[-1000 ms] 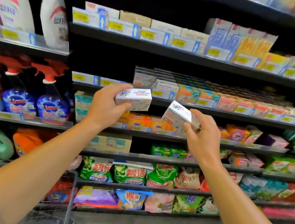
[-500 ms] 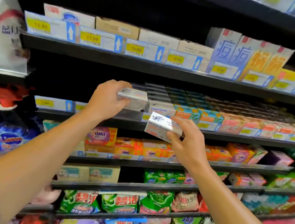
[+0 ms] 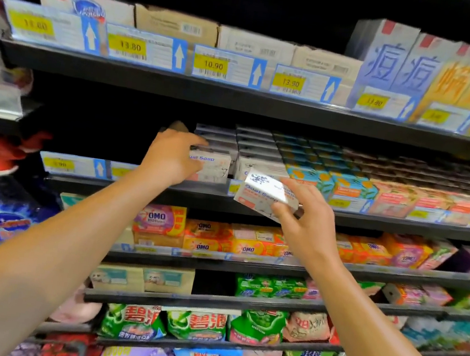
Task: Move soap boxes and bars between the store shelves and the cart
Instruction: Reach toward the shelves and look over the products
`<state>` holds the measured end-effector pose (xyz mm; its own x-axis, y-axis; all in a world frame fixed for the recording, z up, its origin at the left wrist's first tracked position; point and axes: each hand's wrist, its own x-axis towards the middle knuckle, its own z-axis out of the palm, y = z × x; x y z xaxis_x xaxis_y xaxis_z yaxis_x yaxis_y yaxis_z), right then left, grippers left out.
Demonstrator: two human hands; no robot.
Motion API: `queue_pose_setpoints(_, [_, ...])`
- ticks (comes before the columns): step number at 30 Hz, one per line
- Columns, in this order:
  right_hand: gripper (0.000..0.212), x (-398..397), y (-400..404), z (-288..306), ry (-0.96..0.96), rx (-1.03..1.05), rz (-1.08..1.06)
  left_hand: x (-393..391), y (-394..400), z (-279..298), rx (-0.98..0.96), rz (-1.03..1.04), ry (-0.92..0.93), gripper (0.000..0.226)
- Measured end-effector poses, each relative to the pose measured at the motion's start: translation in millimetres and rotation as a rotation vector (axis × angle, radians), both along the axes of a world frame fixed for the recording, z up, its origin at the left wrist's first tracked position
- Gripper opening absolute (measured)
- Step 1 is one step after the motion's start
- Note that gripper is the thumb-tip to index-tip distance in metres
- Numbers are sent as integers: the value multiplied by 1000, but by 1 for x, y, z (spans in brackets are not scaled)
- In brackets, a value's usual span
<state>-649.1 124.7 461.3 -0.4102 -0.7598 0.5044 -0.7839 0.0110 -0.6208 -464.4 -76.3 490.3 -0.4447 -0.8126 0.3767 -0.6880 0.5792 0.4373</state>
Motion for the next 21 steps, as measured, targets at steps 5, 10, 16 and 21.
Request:
queue_pose_setpoints(5, [46, -5, 1, -3, -19, -6, 51, -13, 3, -2, -64, 4, 2, 36])
queue_pose_setpoints(10, [46, -10, 1, -2, -27, -7, 74, -23, 4, -3, -50, 21, -7, 36])
queue_pose_setpoints(16, [46, -10, -2, 1, -6, -18, 90, -24, 9, -3, -59, 58, -21, 34])
queue_pose_setpoints(21, [46, -10, -1, 4, 1, -30, 121, -27, 18, 0, -98, 148, -90, 33])
